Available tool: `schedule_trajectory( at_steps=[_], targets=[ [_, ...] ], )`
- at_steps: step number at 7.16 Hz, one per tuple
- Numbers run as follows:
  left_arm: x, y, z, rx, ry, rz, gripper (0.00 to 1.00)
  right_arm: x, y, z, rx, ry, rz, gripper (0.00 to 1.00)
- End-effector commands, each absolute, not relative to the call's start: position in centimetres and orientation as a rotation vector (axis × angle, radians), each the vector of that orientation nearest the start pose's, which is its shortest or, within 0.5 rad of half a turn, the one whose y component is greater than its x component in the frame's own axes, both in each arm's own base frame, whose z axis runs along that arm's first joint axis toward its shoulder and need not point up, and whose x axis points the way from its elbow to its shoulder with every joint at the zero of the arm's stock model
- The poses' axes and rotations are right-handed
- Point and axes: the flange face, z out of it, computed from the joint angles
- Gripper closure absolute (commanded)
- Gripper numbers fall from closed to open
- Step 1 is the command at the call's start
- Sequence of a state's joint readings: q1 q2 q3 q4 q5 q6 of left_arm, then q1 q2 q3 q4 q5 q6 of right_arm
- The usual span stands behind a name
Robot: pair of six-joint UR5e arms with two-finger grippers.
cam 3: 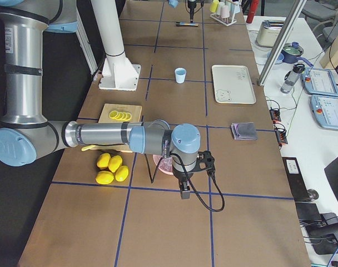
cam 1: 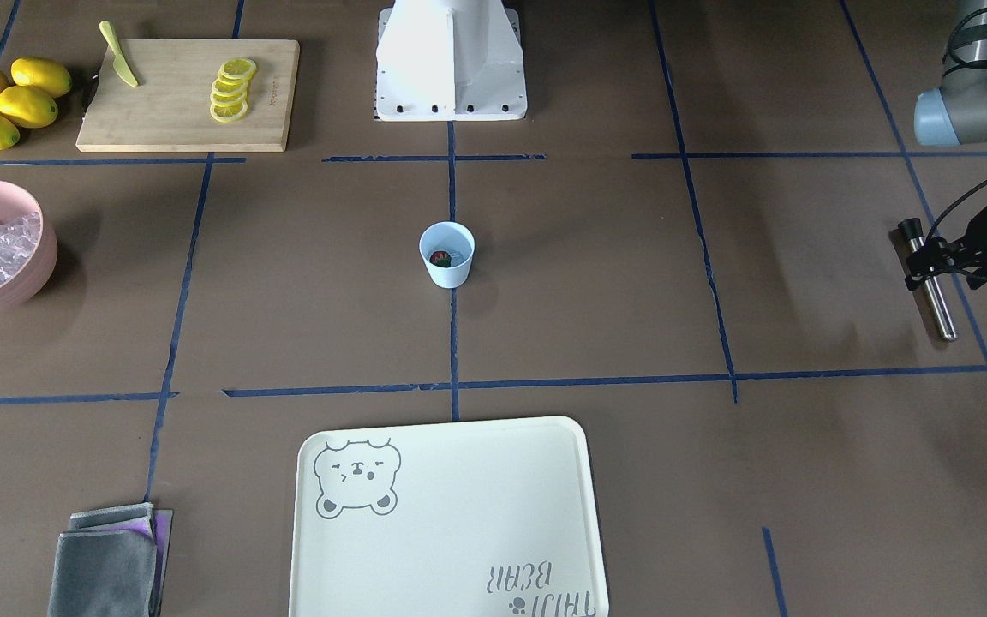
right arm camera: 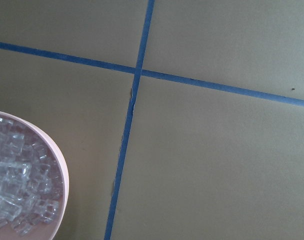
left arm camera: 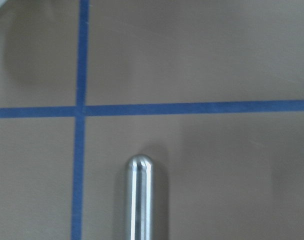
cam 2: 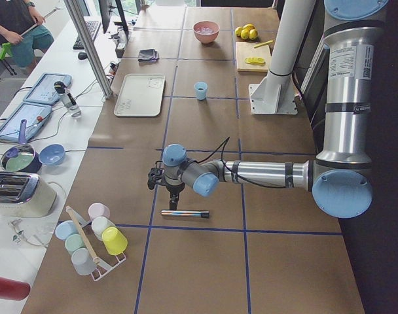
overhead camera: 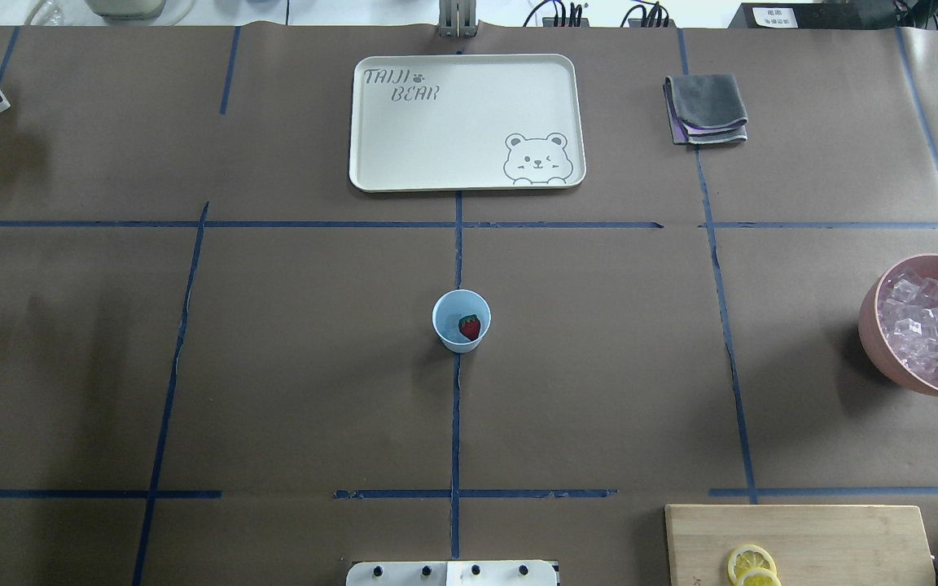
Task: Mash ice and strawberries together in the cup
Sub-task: 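Lay the muddler down on the table and open the left gripper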
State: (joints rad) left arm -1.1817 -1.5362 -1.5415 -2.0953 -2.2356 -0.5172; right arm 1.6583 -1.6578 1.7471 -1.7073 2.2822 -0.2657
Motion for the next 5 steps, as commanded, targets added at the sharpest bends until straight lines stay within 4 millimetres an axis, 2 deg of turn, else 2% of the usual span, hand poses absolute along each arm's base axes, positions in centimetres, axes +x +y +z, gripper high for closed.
schedule_trajectory(
  at_steps=[1, 3, 4, 5],
  targets=[
    [3.3, -48.9, 63.8, 0.15, 0.826, 0.09, 0.0, 10.7, -44.3, 63.0, 0.082, -0.709, -0.155, 0.0],
    [-5.5, -47.4, 64.3, 0.098, 0.794, 0.108, 0.0, 10.7, -44.2, 63.1, 0.081, -0.708, -0.156, 0.0],
    [-8.5, -46.4, 64.0, 0.051, 0.796, 0.113, 0.0, 10.7, -44.3, 63.1, 0.082, -0.708, -0.156, 0.0],
    [-8.9, -45.4, 64.6, -0.001, 0.803, 0.096, 0.0, 10.7, -44.3, 63.1, 0.082, -0.707, -0.155, 0.0]
  ],
)
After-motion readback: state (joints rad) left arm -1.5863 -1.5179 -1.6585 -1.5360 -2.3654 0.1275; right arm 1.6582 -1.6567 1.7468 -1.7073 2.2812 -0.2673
